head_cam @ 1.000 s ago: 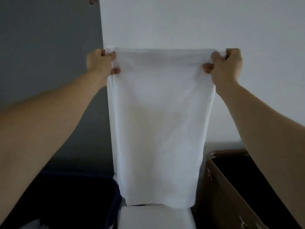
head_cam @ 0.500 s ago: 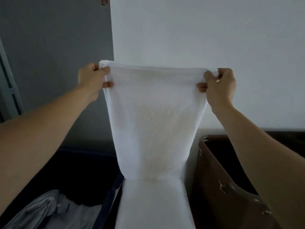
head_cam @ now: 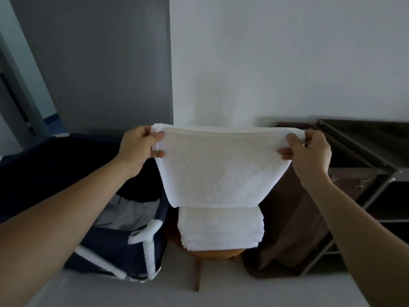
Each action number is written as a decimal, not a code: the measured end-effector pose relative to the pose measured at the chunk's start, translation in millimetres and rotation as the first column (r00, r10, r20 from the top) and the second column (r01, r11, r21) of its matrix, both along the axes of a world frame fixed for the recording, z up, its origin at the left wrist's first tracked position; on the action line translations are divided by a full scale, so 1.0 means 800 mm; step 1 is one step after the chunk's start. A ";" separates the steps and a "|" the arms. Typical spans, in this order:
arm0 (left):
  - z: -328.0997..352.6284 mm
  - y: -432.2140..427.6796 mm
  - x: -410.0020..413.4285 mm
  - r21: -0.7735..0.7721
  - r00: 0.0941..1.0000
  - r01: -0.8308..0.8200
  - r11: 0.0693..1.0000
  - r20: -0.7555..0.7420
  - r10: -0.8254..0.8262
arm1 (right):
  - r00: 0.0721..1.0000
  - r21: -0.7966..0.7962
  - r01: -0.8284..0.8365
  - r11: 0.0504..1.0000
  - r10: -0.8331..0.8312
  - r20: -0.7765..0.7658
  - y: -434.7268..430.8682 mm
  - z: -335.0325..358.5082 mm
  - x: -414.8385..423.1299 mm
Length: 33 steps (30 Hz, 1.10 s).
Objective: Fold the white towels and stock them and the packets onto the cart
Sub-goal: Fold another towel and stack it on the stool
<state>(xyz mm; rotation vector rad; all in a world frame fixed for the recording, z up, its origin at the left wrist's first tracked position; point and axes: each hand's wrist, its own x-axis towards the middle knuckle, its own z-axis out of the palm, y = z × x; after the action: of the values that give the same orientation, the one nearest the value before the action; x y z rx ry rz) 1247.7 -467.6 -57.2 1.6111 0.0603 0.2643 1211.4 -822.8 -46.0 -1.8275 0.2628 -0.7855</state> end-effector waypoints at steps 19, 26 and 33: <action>-0.119 -0.015 0.024 0.194 0.986 -0.007 0.981 -0.161 0.039 | 0.982 -0.031 0.023 0.999 -0.028 -0.189 -0.012 -0.116 0.010; -0.180 -0.038 0.152 0.284 0.960 -0.016 0.959 -0.265 0.095 | 0.934 -0.193 0.046 0.980 -0.111 -0.341 -0.041 -0.181 0.151; -0.281 -0.065 0.281 0.326 0.844 0.014 0.945 -0.511 0.163 | 0.789 -0.210 -0.133 0.969 -0.025 -0.614 -0.064 -0.278 0.303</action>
<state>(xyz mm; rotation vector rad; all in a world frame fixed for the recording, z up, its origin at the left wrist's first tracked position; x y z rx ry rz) 1472.8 -519.2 -282.2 1.9704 0.5372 -0.1343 1453.7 -874.4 -268.5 -2.2832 0.5483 -0.1511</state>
